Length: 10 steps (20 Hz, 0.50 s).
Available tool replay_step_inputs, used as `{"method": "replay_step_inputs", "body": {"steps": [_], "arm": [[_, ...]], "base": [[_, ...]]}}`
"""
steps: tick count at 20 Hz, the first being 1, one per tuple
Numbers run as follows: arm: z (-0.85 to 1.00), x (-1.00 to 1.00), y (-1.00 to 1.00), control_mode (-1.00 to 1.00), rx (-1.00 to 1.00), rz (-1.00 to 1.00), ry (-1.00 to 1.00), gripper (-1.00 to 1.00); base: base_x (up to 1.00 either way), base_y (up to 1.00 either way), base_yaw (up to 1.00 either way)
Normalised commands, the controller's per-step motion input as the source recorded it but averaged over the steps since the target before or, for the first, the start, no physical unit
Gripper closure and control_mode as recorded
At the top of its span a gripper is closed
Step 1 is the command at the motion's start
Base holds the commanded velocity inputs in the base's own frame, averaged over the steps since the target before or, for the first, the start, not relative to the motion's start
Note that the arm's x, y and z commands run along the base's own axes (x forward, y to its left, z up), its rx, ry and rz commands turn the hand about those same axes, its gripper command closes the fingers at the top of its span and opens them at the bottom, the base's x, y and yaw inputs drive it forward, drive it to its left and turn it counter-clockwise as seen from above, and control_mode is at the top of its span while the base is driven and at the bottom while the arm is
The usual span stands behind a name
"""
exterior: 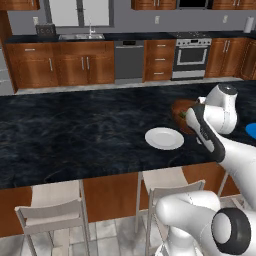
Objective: Pick the chicken drumstick and squash from their plates and place them in the bowl. Then put the bowl in the fridge.
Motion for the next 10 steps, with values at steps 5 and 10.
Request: {"method": "replay_step_inputs", "body": {"steps": [5, 10], "arm": [[0.22, -0.35, 0.31, -1.0, 0.0, 0.22, 0.0, 1.0], [0.14, -0.25, 0.31, -1.0, -0.04, 0.19, 0.0, 1.0]], "base": [[0.0, 0.0, 0.0], [0.0, 0.0, 0.0]]}}
